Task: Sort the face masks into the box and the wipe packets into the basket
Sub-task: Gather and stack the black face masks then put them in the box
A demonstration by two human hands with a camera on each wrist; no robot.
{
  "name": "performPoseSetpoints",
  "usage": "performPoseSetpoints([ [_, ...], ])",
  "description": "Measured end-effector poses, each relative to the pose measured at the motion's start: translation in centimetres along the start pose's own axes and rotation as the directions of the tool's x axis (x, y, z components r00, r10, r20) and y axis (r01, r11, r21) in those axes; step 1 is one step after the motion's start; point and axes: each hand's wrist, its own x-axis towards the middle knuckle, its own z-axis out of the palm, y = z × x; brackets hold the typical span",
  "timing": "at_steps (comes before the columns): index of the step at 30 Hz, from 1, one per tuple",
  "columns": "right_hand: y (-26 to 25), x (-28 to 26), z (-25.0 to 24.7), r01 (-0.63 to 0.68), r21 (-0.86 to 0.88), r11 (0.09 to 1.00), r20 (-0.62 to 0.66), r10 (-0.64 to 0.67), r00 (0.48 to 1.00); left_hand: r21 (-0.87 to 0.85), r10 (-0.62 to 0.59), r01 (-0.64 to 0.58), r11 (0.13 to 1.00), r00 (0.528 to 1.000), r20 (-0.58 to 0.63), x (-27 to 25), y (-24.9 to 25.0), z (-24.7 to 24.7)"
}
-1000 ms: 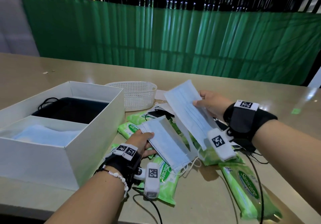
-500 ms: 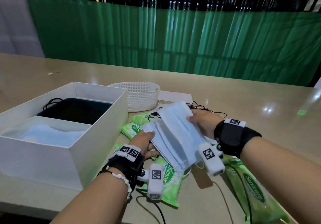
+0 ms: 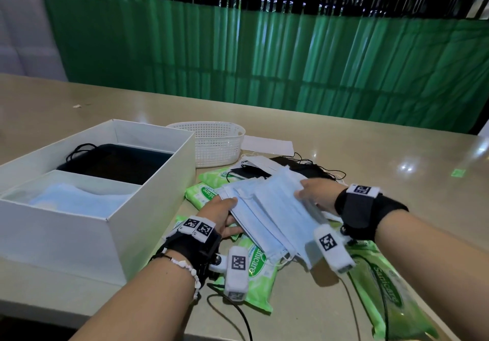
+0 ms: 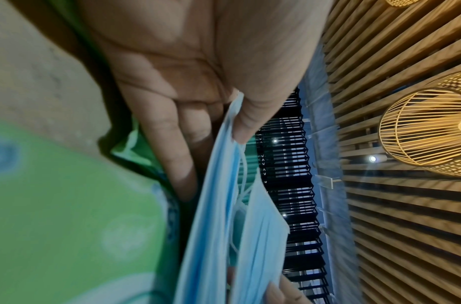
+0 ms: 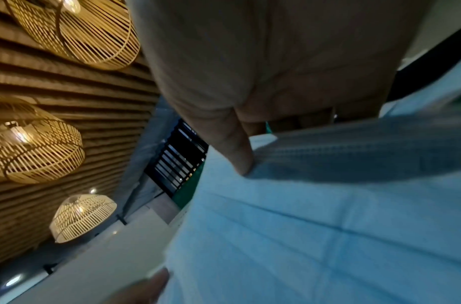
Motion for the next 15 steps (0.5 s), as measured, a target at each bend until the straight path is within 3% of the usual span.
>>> performPoseSetpoints([
  [1,0.4,0.4,0.6,-0.006,-0.094,0.996,0.023,0.008,1.0,0.001,-0.001,0.001,1.0,1.0,0.0,-0.1,0.0,0.0],
  [8,-1.8,-0.2,2.2,0.003,-0.307,0.952,0.068,0.019,0.997,-0.007,-0.004,0.004,1.0,1.0,0.022,0.1,0.0,0.0],
  [15,-2.2,-2.3,2.5,0.096,-0.447,0.889,0.16,-0.026,0.987,-0.009,-0.004,0.006,1.0,0.99,0.142,-0.2,-0.1,-0.1],
])
